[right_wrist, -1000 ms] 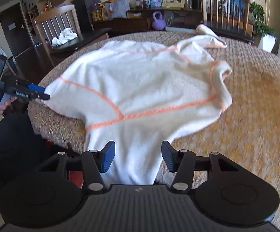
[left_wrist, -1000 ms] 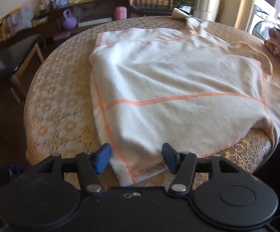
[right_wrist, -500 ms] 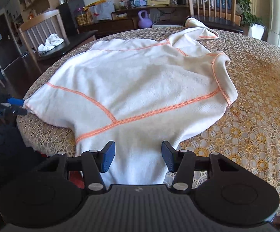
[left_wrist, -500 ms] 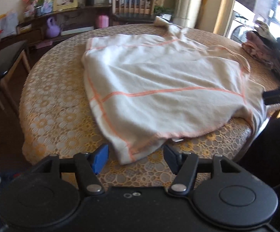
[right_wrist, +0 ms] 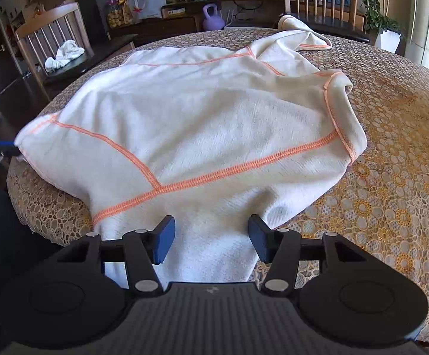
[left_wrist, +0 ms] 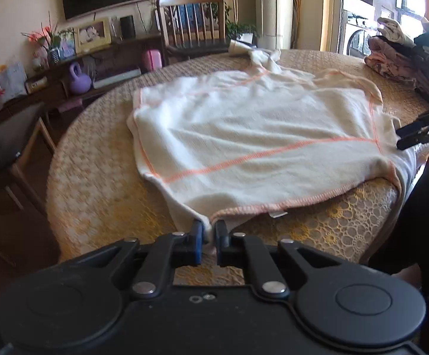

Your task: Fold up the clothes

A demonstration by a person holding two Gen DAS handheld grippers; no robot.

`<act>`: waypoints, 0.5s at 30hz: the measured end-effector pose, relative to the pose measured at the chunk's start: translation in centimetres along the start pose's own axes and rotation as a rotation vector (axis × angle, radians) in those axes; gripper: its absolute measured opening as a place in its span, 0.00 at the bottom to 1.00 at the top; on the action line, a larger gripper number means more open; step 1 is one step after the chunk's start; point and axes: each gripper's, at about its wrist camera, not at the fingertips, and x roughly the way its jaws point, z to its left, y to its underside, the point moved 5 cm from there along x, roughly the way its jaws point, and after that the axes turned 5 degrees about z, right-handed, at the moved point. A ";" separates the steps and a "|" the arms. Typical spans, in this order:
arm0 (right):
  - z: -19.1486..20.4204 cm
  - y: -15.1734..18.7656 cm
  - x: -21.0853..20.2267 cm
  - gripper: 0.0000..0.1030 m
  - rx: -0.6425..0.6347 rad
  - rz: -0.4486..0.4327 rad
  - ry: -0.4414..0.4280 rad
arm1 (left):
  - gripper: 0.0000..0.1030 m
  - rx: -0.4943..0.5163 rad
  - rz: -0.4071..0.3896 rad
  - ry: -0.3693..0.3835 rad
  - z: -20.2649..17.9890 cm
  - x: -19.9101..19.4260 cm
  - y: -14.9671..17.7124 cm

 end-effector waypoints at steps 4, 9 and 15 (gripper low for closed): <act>-0.7 0.1 0.1 0.52 -0.007 0.013 0.013 | 1.00 -0.036 0.015 -0.027 1.8 -0.9 0.7; -0.7 0.0 -0.1 0.52 -0.014 0.019 0.015 | 1.00 -0.025 0.062 -0.018 1.2 -0.1 2.4; -0.8 0.3 -3.0 0.52 -0.009 -0.023 -0.076 | 1.00 0.032 0.109 -0.024 1.2 -1.3 2.6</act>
